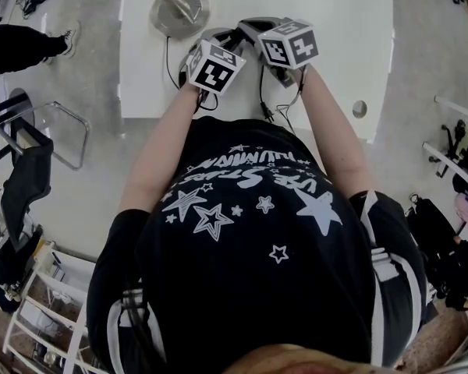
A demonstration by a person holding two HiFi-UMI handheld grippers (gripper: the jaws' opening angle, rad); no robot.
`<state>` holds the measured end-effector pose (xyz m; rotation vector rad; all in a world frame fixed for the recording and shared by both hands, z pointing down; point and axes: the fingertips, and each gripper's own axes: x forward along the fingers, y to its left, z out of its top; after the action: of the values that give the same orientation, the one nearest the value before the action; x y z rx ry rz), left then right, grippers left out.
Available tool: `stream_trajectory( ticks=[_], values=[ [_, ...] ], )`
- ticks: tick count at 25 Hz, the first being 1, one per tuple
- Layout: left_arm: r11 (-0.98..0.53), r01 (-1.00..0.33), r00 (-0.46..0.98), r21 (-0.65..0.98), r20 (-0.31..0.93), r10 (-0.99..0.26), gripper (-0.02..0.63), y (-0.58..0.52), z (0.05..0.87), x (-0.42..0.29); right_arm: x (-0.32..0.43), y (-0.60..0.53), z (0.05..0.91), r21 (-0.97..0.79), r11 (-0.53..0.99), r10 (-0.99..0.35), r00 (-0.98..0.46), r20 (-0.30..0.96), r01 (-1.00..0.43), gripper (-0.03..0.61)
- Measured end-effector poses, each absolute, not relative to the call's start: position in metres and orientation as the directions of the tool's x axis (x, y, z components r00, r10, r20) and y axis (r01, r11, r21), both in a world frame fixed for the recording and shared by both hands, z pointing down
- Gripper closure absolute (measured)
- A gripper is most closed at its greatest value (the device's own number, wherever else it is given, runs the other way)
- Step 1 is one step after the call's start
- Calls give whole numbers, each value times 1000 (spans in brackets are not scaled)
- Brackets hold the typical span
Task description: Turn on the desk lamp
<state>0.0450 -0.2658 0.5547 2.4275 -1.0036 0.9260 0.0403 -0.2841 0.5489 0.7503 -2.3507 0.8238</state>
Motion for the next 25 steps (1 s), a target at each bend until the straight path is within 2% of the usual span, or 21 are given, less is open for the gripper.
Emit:
stream_trajectory(
  ticks=[17, 23, 25],
  values=[
    [-678, -732, 527, 67, 685, -502, 488, -265, 554, 45, 43, -285, 549, -461, 592, -326, -720, 613, -661, 575],
    [-691, -721, 523, 45, 689, -502, 488, -262, 553, 48, 54, -292, 556, -334, 614, -369, -634, 679, -715, 575],
    [-686, -726, 525, 55, 688, -501, 488, -262, 554, 47, 53, -292, 552, -347, 606, -367, -638, 677, -716, 575]
  ],
)
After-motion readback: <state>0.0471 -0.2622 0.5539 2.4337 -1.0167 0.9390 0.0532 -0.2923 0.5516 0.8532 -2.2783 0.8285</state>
